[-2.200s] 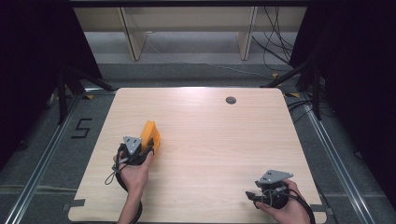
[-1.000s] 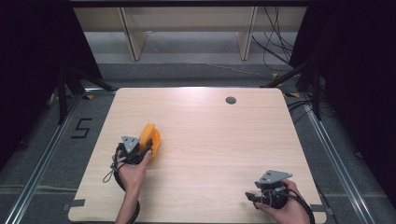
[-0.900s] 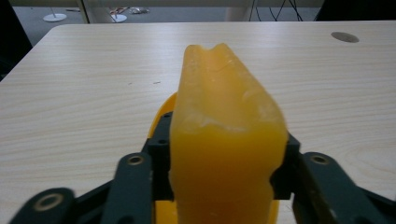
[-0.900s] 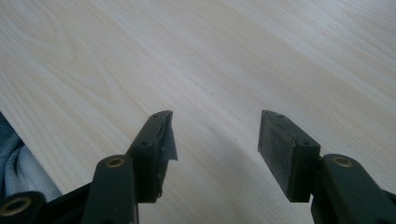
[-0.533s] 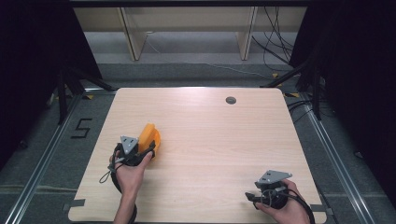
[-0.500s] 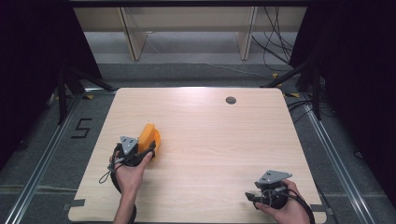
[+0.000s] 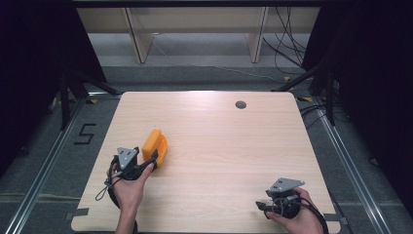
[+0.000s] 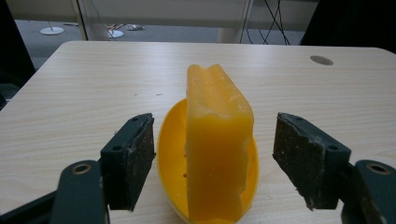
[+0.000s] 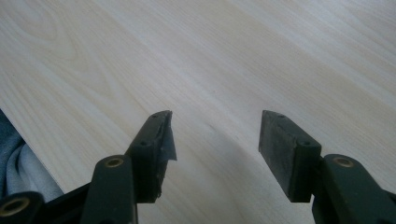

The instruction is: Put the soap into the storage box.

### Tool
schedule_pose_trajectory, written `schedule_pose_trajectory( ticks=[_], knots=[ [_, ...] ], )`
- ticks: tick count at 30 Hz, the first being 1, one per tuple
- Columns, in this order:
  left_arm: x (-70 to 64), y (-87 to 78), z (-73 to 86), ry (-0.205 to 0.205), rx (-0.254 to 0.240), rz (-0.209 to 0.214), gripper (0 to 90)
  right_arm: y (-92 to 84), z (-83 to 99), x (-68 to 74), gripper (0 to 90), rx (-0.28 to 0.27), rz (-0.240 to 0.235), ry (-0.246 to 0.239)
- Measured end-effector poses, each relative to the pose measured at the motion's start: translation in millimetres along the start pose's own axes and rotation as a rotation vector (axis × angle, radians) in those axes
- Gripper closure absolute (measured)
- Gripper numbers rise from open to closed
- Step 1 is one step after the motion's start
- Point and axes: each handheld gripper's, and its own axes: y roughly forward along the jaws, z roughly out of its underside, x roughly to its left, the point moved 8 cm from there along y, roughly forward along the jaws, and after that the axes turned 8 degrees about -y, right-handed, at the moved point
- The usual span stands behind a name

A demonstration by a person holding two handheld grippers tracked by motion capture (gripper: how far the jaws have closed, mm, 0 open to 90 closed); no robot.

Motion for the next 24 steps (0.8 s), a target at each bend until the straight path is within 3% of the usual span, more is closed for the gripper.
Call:
schedule_pose_trajectory(
  ticks=[9, 16, 24],
  knots=[
    [0.3, -14.2, 5.4, -0.007, -0.001, 0.006, 28.9, -0.2, -0.1, 0.1, 44.6, 0.0, 0.0, 0.0],
    [-1.5, -26.6, 21.1, -0.005, 0.022, 0.011, 28.8, -1.2, -0.5, 1.5, 44.6, 0.002, -0.008, 0.017],
    [-1.4, -39.9, 37.7, -0.04, 0.032, 0.03, 28.1, -1.4, -0.8, 1.4, 44.6, -0.001, -0.007, 0.016]
  ],
)
